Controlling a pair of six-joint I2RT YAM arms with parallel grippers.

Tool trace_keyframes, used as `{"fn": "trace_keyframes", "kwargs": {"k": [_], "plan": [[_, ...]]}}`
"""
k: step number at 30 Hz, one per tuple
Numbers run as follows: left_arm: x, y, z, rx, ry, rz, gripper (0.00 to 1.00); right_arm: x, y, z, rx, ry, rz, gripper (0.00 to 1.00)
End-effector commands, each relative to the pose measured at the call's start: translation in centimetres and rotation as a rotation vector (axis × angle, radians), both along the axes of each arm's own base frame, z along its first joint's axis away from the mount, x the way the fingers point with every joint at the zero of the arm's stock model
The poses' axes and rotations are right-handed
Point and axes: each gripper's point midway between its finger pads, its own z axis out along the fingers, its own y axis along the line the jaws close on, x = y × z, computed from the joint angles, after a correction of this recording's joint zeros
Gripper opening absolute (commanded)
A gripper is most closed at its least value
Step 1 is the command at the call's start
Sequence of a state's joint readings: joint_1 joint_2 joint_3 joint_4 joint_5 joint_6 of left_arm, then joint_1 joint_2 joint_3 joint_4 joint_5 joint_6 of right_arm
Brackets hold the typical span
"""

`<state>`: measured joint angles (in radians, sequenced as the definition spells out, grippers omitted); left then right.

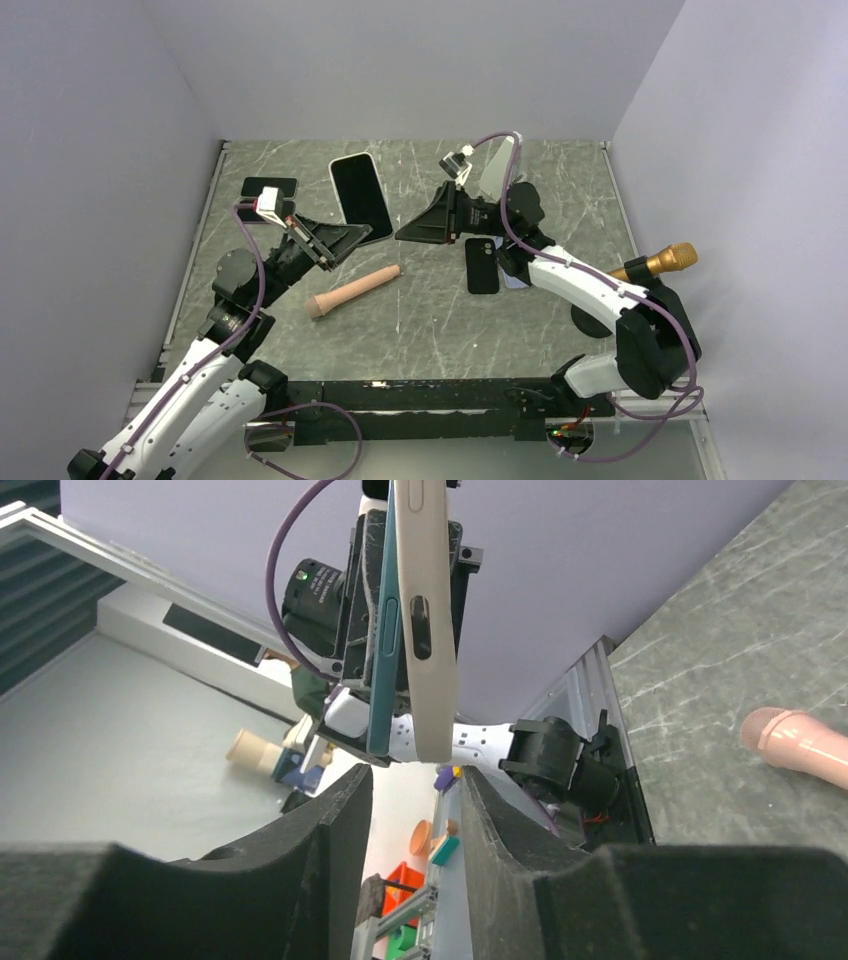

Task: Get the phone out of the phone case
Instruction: Remove the phone case from the phone.

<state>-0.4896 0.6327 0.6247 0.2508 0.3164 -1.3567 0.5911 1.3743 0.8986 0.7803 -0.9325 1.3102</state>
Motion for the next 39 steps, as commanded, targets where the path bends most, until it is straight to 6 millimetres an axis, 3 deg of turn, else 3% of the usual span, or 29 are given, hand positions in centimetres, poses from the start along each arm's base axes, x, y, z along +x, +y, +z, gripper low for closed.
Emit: {"fn": "trace_keyframes", "kwargs": {"k": [1,14,21,28,39], "plan": [[-0.9,0.8,3.9,-0.126,-0.104,-0.005,0.0,-0.1,0.8,2.3,0.075,-0.066,0.002,0.39],[-1.0,0.4,3.7,-0.153,-0.1,-0.035,0.0,0.3,3.2,1.5,0.067,-0.039,0.023,0.34],[-1.1,0.3,3.4,-0.155,-0.091,-0.047,0.0,1.1,4.1,2.3,0.115,-0.021,0.014,0.28],[-1.0,0.2,3.0,-0.146,-0.08,-0.048,0.0,3.0,4.9,2.6,0.172,0.04,-0.035,0.0],[-0.8,-0.2,1.5,-0.121,-0.04,-0.056,0.0,6.8,6.6,5.4,0.181,0.029,-0.138,0.0]]}}
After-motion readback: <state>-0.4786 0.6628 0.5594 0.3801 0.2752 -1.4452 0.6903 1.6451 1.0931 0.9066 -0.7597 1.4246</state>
